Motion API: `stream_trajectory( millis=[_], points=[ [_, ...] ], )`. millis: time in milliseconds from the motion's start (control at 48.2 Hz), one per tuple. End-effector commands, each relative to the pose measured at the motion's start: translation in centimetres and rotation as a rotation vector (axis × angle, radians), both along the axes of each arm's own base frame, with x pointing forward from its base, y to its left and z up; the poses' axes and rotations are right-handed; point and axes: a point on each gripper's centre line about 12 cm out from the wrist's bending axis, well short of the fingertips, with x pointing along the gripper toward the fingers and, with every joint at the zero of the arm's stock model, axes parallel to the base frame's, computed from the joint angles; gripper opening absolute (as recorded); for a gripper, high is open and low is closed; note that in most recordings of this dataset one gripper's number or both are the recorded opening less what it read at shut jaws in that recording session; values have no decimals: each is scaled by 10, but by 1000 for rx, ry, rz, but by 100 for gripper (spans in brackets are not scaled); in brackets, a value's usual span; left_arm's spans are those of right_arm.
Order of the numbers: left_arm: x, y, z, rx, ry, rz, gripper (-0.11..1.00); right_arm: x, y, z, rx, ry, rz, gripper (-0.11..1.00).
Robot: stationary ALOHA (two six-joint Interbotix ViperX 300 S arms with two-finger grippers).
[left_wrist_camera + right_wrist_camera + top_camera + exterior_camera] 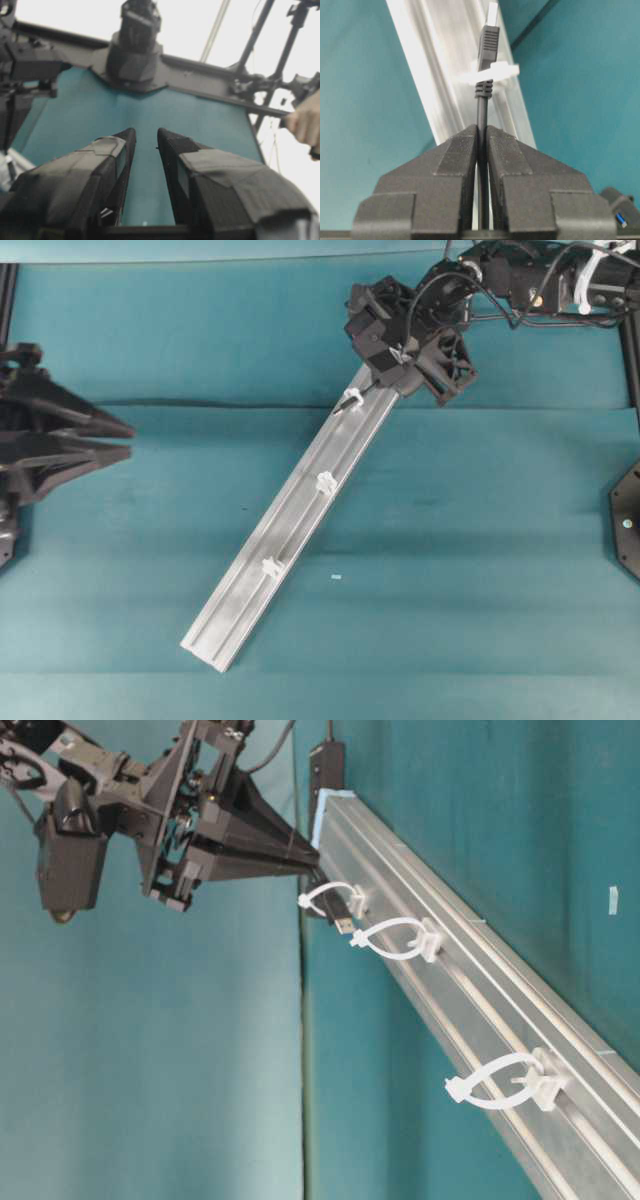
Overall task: Pass the USB cable through three rings with both arms.
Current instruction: 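Push the USB plug through the first white ring with the right gripper, then move the left gripper to the plug emerging from the first ring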
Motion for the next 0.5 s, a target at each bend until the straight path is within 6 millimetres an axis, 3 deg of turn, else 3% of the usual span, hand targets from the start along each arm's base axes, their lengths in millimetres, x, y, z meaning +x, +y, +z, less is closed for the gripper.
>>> stream_trajectory(
  millis=[0,270,332,477],
  points=[
    [27,8,-10,-14,61,29,40,5,4,-1,3,-10,11,8],
    [73,28,-36,-31,172,88,45,6,2,-6,3,-5,9,8],
    [84,32,-47,-34,212,97,53,6,2,-7,2,-4,8,8],
    [104,45,-72,-53,287,131,86,7,1,-8,1,-7,3,8]
  ],
)
